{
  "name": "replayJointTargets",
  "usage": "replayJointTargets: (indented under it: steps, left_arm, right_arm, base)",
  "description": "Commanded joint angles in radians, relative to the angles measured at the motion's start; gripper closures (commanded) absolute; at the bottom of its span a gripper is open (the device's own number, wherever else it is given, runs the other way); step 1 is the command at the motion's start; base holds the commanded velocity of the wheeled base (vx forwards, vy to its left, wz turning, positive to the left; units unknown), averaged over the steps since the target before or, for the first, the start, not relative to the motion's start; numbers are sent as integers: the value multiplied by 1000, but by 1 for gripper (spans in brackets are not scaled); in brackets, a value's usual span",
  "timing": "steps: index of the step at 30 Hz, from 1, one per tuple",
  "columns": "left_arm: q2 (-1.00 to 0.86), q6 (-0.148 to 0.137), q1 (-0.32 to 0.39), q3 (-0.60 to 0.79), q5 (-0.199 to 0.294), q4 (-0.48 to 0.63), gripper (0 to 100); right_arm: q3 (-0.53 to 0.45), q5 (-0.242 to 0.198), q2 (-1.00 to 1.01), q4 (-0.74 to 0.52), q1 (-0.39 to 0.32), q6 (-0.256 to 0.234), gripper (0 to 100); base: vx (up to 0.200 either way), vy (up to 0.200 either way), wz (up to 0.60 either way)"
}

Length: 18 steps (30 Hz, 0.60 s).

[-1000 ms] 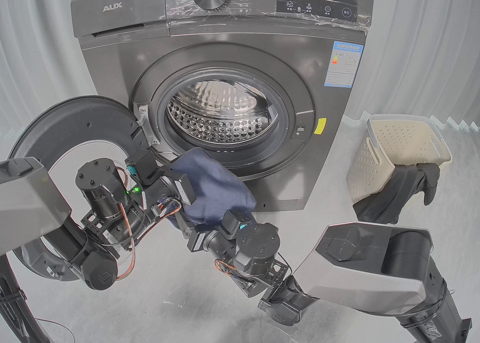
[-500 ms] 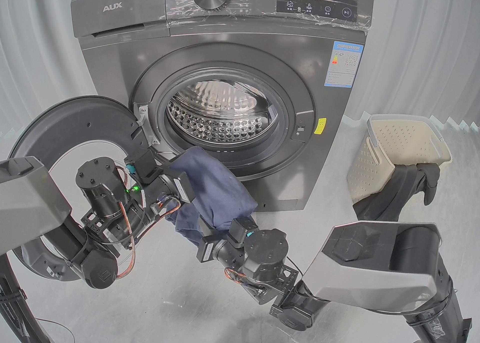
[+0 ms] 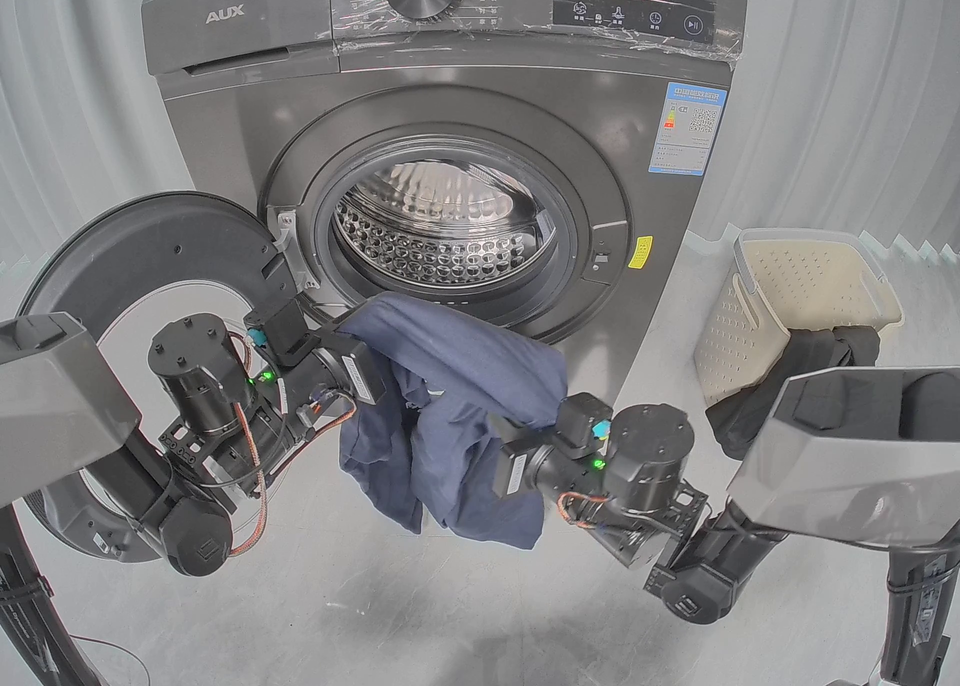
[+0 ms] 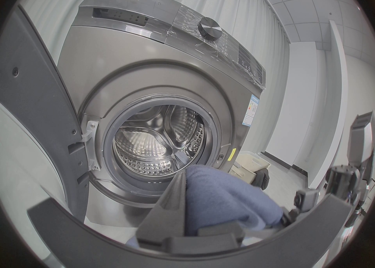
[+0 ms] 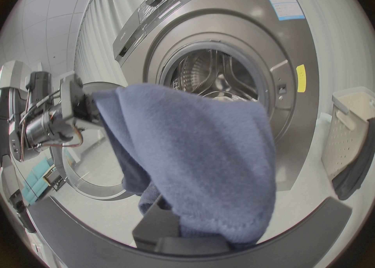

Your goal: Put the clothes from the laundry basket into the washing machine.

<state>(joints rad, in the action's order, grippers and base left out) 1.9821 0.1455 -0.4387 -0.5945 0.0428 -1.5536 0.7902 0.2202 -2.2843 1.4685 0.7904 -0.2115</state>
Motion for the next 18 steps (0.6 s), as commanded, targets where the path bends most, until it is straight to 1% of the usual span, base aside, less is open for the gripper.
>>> replayJointTargets:
  steps: [1,2,4,8,11,12,18]
  left_arm:
    - [3,0,-2,10,0,0,100]
    - [3,0,-2,12,0,0,100]
    - [3,0,-6,16,0,0,100]
    - [-2,-1,-14,30,2,0,100]
    - [-8,-1,-28,36,5,0,100]
    - [-9,-3,-31,38,5,1,100]
    - [-11,-4,-43,42,6,1,100]
  right_arm:
    - [-43,-32,71,9,-65,26,100]
    - [-45,-48,71,10,-74,30,100]
    - [-43,-67,68,15,-88,32,100]
    - [-31,-74,57,23,-91,32,100]
    - [-26,-93,51,32,-100,34,100]
    - [-22,-94,45,33,-100,32,0]
    - [-8,-97,-3,38,-103,32,0]
  base:
    - [0,0,0]
    - [0,0,0]
    - [0,0,0]
    - [0,0,0]
    - [0,0,0]
    - [0,0,0]
    - [0,0,0]
